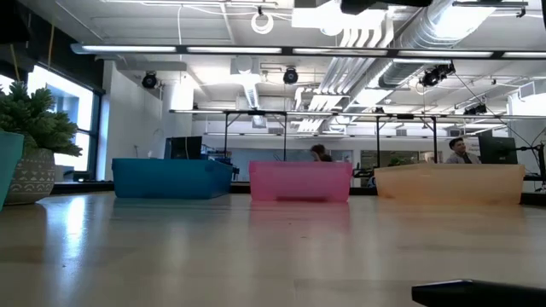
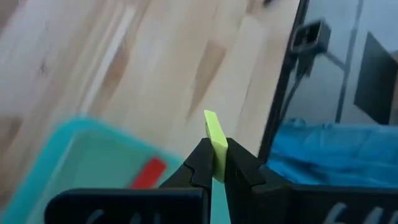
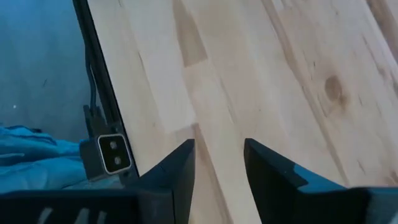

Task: Sort crayons/erasers/pens/pencils in bins
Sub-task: Put the light green eraser into the green bin

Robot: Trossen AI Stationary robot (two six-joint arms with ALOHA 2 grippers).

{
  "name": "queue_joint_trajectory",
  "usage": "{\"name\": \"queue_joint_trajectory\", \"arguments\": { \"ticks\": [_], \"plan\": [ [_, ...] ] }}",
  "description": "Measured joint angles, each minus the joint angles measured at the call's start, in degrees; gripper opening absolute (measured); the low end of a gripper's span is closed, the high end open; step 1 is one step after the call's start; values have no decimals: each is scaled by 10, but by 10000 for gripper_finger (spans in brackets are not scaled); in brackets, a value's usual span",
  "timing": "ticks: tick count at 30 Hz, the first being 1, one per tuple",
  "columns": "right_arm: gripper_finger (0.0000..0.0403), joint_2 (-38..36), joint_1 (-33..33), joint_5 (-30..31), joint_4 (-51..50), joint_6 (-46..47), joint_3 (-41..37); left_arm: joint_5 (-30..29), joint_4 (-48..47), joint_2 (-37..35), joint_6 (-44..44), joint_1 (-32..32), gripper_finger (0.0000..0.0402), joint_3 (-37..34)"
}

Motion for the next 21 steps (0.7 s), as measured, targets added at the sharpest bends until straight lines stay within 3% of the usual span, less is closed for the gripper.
{"name": "queue_joint_trajectory", "arguments": {
  "ticks": [12,21],
  "plan": [
    [128,36,51,-36,-21,53,-2,13,-134,47,-192,-113,3,1],
    [128,61,104,-54,-22,58,-2,48,-134,93,-207,-110,4,1]
  ]
}}
